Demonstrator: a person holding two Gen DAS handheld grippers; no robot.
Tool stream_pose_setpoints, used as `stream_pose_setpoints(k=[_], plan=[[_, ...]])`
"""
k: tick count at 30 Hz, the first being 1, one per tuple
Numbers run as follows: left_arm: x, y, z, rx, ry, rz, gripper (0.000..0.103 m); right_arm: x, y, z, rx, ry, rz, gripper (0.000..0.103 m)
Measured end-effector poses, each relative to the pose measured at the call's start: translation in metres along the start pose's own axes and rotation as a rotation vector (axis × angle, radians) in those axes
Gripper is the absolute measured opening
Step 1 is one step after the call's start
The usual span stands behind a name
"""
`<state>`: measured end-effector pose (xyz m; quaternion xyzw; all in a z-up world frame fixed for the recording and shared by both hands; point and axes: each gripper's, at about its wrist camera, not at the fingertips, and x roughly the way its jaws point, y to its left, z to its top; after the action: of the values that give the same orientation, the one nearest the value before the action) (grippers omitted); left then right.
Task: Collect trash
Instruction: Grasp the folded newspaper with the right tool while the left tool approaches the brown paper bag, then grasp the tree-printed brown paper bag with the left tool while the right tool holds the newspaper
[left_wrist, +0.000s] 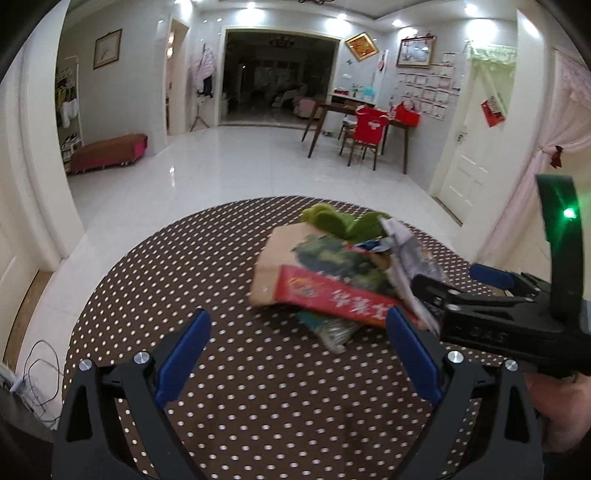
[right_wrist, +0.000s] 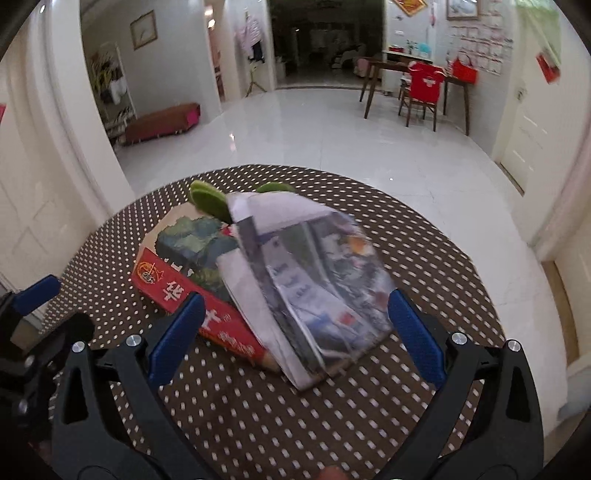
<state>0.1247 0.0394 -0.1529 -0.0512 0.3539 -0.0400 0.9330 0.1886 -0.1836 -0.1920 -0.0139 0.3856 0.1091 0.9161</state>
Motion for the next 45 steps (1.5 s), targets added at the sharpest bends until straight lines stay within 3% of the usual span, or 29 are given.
stream_pose_setpoints(k=[3,4,5,6,8,12,19,27,29,31,34,35,38,39,40,42,45], plan=[[0.009,0.004,-0.001,-0.008,0.02,0.003,0.093,0.021,0.014,0.003,-0.048,0.004,-0.029,0.097],[0.013,0.006,-0.002,-0.01,0.028,0.005,0.093,0.028,0.016,0.003,-0.058,0.007,-0.038,0.09],[0.016,0.006,-0.003,-0.011,0.034,0.005,0.093,0.033,0.017,0.003,-0.06,0.012,-0.038,0.066],[0.019,0.007,-0.004,-0.013,0.041,0.003,0.093,0.036,0.016,0.002,-0.057,0.02,-0.034,0.051],[0.027,0.006,-0.004,-0.008,0.053,0.004,0.093,0.038,0.01,0.0,-0.033,0.022,-0.018,0.032],[0.042,0.002,-0.005,0.003,0.074,0.007,0.093,0.025,0.003,-0.005,-0.035,0.003,0.004,0.015],[0.063,-0.003,0.001,0.006,0.107,-0.026,0.093,-0.012,-0.029,-0.015,0.007,-0.051,0.004,0.009],[0.094,-0.008,0.021,-0.068,0.112,-0.086,0.093,-0.028,-0.048,-0.023,0.034,-0.067,0.008,0.009],[0.1,-0.011,0.028,-0.079,0.101,-0.111,0.082,-0.028,-0.047,-0.025,0.036,-0.069,0.008,0.009],[0.11,-0.014,0.035,-0.097,0.113,-0.128,0.058,-0.029,-0.049,-0.026,0.042,-0.07,0.011,0.009],[0.123,-0.012,0.042,-0.131,0.123,-0.157,0.035,-0.028,-0.046,-0.026,0.045,-0.07,0.015,0.009],[0.126,-0.011,0.044,-0.15,0.129,-0.173,0.033,-0.028,-0.047,-0.027,0.045,-0.07,0.015,0.009],[0.13,-0.012,0.045,-0.171,0.131,-0.166,0.034,-0.028,-0.048,-0.026,0.049,-0.074,0.019,0.009],[0.13,-0.012,0.043,-0.168,0.13,-0.154,0.043,-0.029,-0.048,-0.024,0.049,-0.075,0.02,0.009],[0.132,-0.013,0.039,-0.165,0.133,-0.137,0.062,-0.03,-0.048,-0.024,0.049,-0.077,0.021,0.009],[0.13,-0.011,0.03,-0.163,0.126,-0.106,0.076,-0.032,-0.049,-0.025,0.049,-0.077,0.025,0.009],[0.131,-0.01,0.02,-0.148,0.126,-0.084,0.076,-0.034,-0.052,-0.025,0.042,-0.074,0.026,0.009]])
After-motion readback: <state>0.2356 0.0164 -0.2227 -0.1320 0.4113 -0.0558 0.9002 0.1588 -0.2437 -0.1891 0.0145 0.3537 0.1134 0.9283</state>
